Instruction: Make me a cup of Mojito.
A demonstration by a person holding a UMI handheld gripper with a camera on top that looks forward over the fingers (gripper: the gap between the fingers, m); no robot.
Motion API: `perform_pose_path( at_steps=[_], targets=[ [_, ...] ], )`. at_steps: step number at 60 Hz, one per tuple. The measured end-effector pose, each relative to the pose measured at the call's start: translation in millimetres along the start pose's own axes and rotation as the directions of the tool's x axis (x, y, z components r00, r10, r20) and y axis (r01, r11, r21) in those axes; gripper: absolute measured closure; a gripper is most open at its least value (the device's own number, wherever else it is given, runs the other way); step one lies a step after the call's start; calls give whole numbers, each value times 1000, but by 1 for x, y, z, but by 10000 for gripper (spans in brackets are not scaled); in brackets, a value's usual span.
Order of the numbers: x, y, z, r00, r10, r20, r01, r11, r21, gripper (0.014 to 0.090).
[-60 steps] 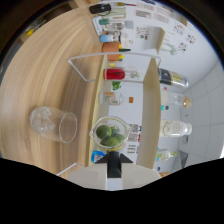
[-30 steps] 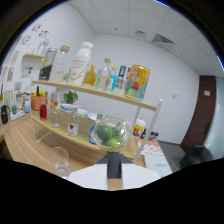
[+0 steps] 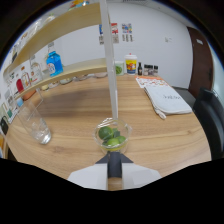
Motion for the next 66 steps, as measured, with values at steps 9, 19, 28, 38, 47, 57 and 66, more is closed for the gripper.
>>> perform_pose_path(
  at_steps=[9,19,28,38,47,57,66],
  targets=[
    [3,20,5,1000,-1,4,2,999,-46,888],
    [4,23,4,1000,-3,7,4,999,-55,870],
    [14,18,-2,999,16,-33,-18,998,-58,558],
    [11,-16,-35,997,16,-74,-13,999,32,199],
    [-30,-68,-84,998,6,-66,6,983,183,194],
    [-104,-96,-121,999,-18,-46,30,958,284,195],
    [-169,-77,-123,998,-51,-47,62,956,288,197]
  ],
)
